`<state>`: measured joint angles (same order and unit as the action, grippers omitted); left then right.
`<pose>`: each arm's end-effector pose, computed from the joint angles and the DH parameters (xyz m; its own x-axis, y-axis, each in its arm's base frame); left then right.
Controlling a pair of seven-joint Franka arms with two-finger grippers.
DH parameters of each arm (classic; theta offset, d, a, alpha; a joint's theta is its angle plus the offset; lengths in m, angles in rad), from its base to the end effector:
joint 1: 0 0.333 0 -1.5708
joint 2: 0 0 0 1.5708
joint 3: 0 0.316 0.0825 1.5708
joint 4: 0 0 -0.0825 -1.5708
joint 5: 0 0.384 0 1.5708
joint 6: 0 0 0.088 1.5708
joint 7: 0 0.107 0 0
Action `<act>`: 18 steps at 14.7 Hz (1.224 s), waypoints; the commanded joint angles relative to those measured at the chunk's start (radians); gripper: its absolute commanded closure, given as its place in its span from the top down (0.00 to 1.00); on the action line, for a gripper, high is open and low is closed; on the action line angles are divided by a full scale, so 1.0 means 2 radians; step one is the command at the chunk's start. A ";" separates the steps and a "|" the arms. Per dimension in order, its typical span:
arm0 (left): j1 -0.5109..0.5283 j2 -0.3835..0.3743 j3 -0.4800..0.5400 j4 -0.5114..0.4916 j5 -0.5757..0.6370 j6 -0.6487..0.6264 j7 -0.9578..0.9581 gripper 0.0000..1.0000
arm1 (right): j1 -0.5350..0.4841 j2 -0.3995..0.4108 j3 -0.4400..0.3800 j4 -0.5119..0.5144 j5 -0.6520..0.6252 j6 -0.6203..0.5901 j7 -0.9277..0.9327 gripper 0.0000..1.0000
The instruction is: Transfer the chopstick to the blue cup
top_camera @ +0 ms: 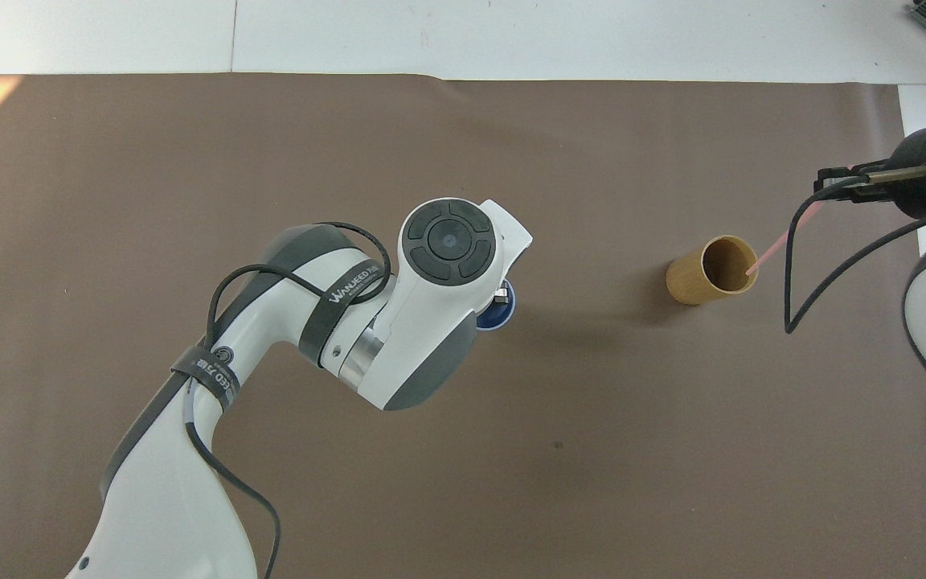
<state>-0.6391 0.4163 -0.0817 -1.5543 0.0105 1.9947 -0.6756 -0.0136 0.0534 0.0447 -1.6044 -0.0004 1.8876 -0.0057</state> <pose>0.5157 -0.4425 0.4111 0.9991 -0.0419 0.0053 -0.0421 -0.9985 0.0341 0.5987 0.0179 0.6089 0.9731 0.0355 0.2278 0.0366 -0.9993 -0.0007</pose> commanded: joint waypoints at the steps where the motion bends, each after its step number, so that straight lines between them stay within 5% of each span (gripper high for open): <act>1: -0.016 0.029 0.009 0.032 -0.001 0.006 -0.018 0.00 | 0.004 -0.011 0.002 -0.014 -0.005 0.004 0.019 0.00; 7: -0.023 0.040 0.010 0.026 0.002 0.035 -0.026 0.00 | 0.018 -0.010 0.006 -0.011 -0.007 0.003 0.040 0.00; 8: -0.021 0.040 0.010 0.026 0.002 0.035 -0.026 0.11 | 0.021 -0.008 0.007 -0.006 -0.007 0.000 0.040 0.00; 10: -0.018 0.040 0.010 0.026 0.002 0.034 -0.026 0.80 | 0.028 -0.008 0.007 -0.006 -0.007 -0.001 0.040 0.00; 11: -0.018 0.039 0.012 0.025 0.003 0.029 -0.026 1.00 | 0.028 -0.008 0.007 -0.006 -0.006 -0.001 0.040 0.00; 18: 0.046 -0.055 0.013 0.016 0.007 -0.047 -0.010 1.00 | 0.115 0.012 0.008 0.005 -0.006 0.010 0.155 0.00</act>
<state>-0.5982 0.3912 -0.0476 -1.4947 0.0152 1.9667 -0.7105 0.1862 0.0611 0.0578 -1.6035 -0.0004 1.8904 0.2459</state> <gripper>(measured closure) 0.084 0.912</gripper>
